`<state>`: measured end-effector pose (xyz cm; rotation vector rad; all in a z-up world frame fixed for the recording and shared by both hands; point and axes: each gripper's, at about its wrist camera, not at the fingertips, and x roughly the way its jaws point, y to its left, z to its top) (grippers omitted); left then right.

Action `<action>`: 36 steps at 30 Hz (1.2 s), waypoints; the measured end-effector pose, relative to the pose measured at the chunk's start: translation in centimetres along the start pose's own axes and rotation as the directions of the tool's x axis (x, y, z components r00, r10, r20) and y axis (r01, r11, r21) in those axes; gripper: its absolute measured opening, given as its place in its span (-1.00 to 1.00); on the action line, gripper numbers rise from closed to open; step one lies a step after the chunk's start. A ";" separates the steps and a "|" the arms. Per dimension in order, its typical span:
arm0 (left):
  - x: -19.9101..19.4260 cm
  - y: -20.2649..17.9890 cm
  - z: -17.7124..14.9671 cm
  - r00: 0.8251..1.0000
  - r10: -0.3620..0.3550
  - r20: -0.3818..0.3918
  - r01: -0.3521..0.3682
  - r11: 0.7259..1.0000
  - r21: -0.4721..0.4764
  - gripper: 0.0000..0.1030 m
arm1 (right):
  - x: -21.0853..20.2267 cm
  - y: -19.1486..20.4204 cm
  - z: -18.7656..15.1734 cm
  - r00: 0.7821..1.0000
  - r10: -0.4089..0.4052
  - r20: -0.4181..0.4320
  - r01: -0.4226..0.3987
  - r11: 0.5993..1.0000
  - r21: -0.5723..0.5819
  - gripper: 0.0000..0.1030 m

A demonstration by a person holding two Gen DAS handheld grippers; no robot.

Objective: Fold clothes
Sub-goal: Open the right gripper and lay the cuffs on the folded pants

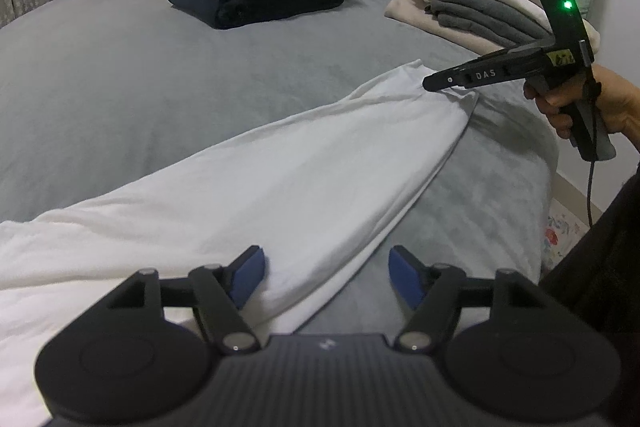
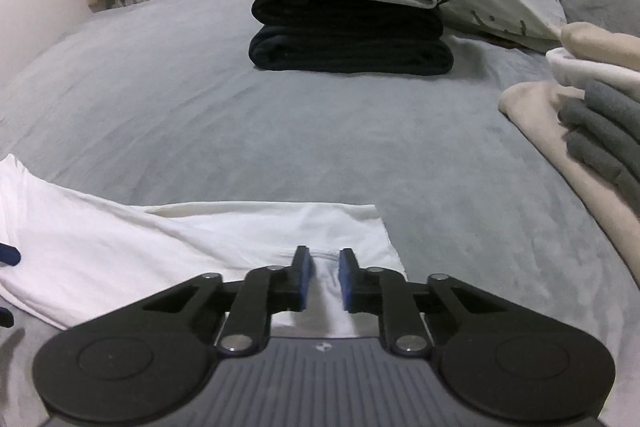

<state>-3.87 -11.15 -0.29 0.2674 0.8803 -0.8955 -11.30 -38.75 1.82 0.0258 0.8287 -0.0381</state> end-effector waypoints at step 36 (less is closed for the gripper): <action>-1.7 0.9 -0.4 0.998 0.058 0.030 -0.058 0.998 -0.006 0.33 | -0.5 -2.3 2.0 0.987 -0.151 0.060 0.140 0.977 0.160 -0.55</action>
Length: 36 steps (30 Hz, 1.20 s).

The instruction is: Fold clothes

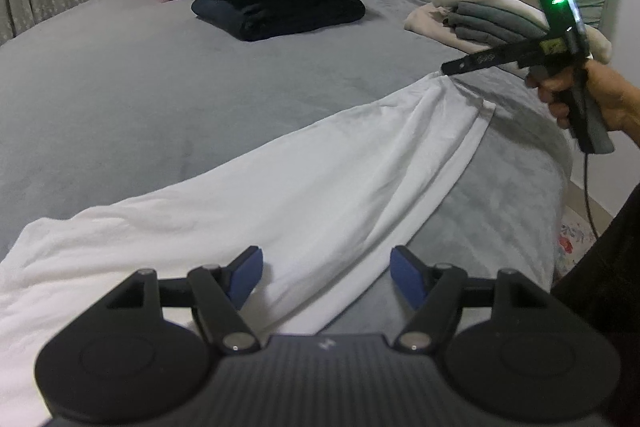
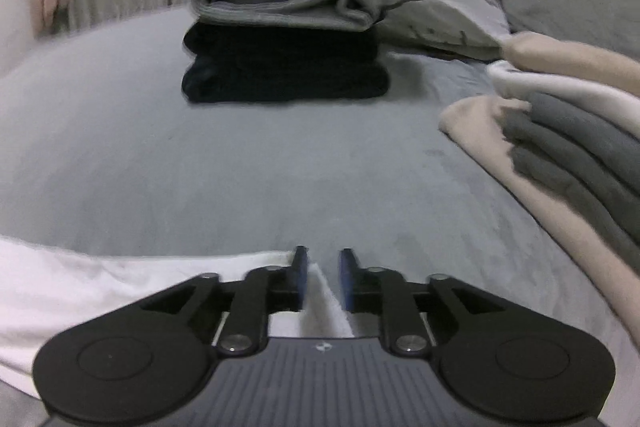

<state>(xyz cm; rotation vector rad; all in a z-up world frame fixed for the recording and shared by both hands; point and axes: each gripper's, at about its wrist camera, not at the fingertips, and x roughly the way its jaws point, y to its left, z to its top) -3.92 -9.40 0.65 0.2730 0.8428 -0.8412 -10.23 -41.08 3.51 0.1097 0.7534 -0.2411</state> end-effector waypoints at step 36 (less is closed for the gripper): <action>-2.1 -0.2 -2.4 0.995 -0.038 -0.090 0.048 0.993 0.106 0.32 | -3.8 -2.0 -2.2 0.980 0.082 -0.182 -0.066 0.994 0.091 -0.96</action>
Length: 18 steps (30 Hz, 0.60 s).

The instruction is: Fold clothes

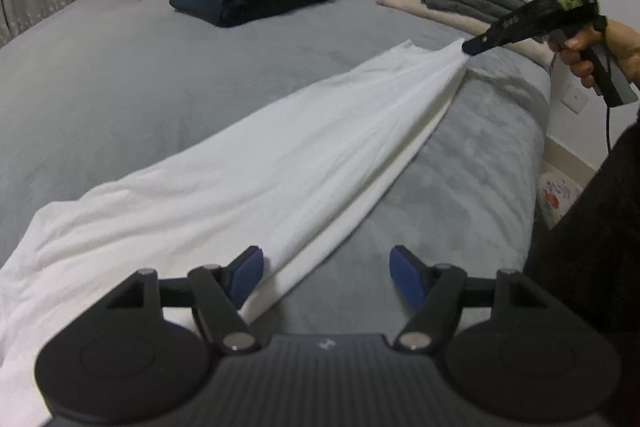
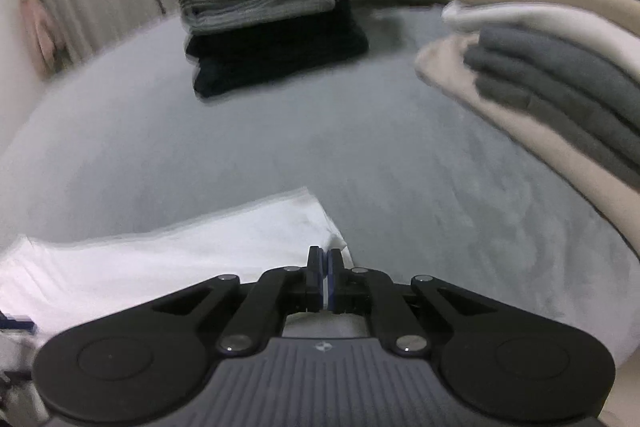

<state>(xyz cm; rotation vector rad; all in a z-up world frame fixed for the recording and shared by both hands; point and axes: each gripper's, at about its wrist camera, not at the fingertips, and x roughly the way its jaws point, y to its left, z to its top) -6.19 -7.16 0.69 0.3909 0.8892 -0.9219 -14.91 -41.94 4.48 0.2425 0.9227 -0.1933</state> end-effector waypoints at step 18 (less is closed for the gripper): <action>-5.8 5.6 -3.9 0.988 0.153 0.009 -0.152 0.983 -0.104 0.40 | -0.6 10.4 -1.7 0.968 0.249 0.042 -0.211 0.888 -0.409 -0.59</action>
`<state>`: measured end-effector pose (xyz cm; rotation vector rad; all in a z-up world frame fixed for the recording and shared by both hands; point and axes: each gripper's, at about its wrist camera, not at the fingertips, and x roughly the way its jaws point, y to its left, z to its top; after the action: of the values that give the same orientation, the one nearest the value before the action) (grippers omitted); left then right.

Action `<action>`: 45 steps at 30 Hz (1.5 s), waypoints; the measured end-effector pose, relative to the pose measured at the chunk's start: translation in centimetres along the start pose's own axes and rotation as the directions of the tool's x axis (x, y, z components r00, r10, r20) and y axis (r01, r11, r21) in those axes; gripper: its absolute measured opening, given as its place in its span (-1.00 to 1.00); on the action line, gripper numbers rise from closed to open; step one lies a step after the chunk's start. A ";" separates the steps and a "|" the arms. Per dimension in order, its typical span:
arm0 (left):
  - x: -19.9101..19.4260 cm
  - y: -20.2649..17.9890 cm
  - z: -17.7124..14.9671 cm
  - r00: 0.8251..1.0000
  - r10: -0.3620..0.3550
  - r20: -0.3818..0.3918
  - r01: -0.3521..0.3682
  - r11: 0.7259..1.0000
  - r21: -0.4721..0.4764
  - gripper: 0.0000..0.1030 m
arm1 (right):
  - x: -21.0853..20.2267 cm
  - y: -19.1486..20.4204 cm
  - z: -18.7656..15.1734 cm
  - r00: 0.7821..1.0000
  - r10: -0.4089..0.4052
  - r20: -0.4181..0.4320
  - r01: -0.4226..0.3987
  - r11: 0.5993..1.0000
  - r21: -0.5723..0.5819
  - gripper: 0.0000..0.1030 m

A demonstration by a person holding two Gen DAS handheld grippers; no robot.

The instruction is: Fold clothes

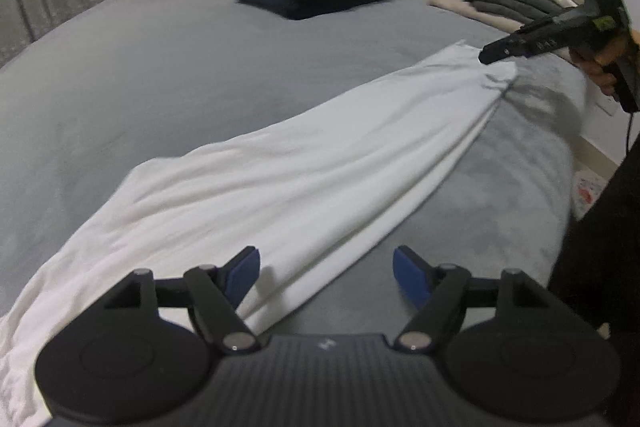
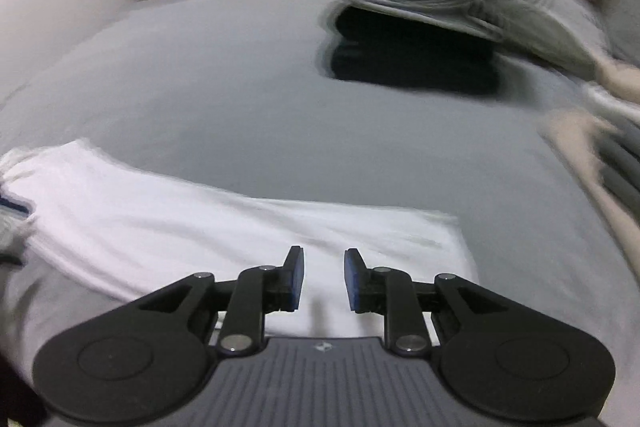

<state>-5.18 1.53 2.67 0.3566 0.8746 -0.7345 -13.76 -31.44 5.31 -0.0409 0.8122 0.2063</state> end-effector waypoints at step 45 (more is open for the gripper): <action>-0.9 5.1 -2.7 0.994 -0.030 0.101 0.045 0.989 -0.142 -0.20 | 13.0 17.8 5.5 0.841 0.528 -0.118 -0.541 0.810 -0.228 -0.83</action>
<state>-3.47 6.99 1.74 0.1746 0.8374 -0.7133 -4.61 -11.16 0.44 -0.0570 0.8284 0.8526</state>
